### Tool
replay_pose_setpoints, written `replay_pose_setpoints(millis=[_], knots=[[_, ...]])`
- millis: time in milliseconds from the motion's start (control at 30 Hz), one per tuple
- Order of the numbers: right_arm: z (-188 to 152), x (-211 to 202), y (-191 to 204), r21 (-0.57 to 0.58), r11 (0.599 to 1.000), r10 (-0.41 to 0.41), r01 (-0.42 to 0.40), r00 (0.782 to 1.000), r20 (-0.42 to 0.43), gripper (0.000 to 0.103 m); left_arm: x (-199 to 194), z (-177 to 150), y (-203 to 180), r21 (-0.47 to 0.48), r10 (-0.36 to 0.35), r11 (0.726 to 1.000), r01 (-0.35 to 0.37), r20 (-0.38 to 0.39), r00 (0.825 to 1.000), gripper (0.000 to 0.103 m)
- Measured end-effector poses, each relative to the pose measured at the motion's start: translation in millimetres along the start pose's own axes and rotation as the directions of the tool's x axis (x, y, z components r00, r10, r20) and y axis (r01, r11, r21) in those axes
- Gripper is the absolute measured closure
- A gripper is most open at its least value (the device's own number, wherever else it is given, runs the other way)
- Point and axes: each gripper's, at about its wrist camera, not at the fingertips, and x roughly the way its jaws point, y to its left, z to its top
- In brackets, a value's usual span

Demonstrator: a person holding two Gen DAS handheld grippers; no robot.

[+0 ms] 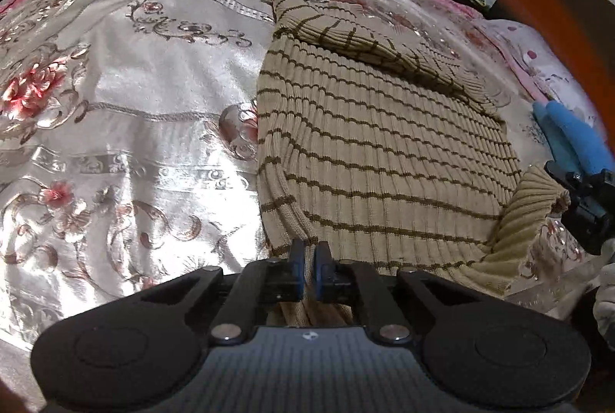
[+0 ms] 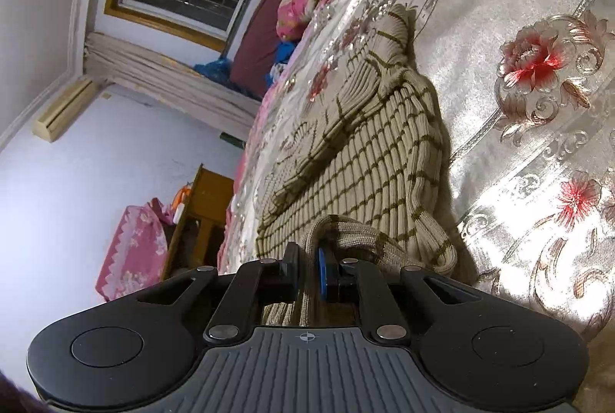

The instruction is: Fold small clothes

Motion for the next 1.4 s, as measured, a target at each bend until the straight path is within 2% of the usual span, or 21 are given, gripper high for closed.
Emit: replay_pose_setpoints(millis=[133, 300, 500, 733, 800, 833, 933, 1033, 1133, 1200, 1267, 1400], knots=[[0.5, -0.1, -0.9, 0.007, 1.000, 0.010, -0.010, 1.000, -0.001, 0.092, -6.1, 4.0, 9.6, -0.074, -0.067, 0.995, 0.070, 0.038, 0.997, 0.092], [3.0, -0.4, 2.6, 0.006, 1.000, 0.020, -0.021, 1.000, 0.002, 0.092, -8.0, 19.1, 20.8, -0.164, -0.210, 0.959, 0.232, 0.143, 0.967, 0.092], [6.1, 1.8, 5.1, 0.014, 1.000, 0.014, -0.014, 1.000, 0.019, 0.092, -5.6, 38.8, 22.7, -0.178, -0.255, 0.941, 0.289, 0.191, 0.948, 0.093], [18.5, -1.6, 12.2, 0.021, 0.999, 0.045, -0.047, 0.997, 0.067, 0.092, -1.4, 72.3, 33.2, -0.213, -0.323, 0.893, 0.395, 0.308, 0.895, 0.096], [26.6, -1.5, 16.1, 0.024, 0.998, 0.063, -0.065, 0.994, 0.087, 0.092, 0.3, 82.5, 32.6, -0.202, -0.331, 0.889, 0.410, 0.334, 0.883, 0.096], [31.3, -0.9, 18.0, 0.022, 0.997, 0.072, -0.074, 0.993, 0.096, 0.092, 0.4, 84.5, 32.0, -0.190, -0.330, 0.894, 0.407, 0.336, 0.882, 0.096], [43.1, 2.5, 25.1, -0.006, 0.997, 0.075, -0.075, 0.990, 0.119, 0.092, -2.8, 82.3, 25.4, -0.115, -0.300, 0.931, 0.347, 0.303, 0.904, 0.096], [48.3, 4.1, 25.9, -0.025, 0.997, 0.075, -0.072, 0.988, 0.135, 0.092, -6.8, 71.2, 17.2, 0.001, -0.258, 0.964, 0.264, 0.218, 0.941, 0.096], [48.4, 6.1, 19.5, -0.008, 0.999, 0.053, -0.053, 0.991, 0.122, 0.092, -10.0, 61.7, 7.4, 0.142, -0.213, 0.970, 0.195, 0.126, 0.969, 0.096], [45.7, 5.8, 17.8, -0.017, 0.999, 0.035, -0.034, 0.994, 0.102, 0.092, -14.1, 57.2, -2.9, 0.261, -0.194, 0.950, 0.169, 0.072, 0.978, 0.094], [40.6, 6.9, 22.2, -0.053, 0.999, 0.013, -0.010, 0.998, 0.061, 0.088, -17.9, 55.3, -14.4, 0.370, -0.182, 0.916, 0.157, 0.034, 0.983, 0.092], [27.4, 13.5, 37.1, -0.188, 0.980, -0.067, 0.064, 0.998, -0.009, 0.088, -14.0, 51.7, -38.3, 0.575, -0.154, 0.806, 0.141, -0.026, 0.988, 0.084]])
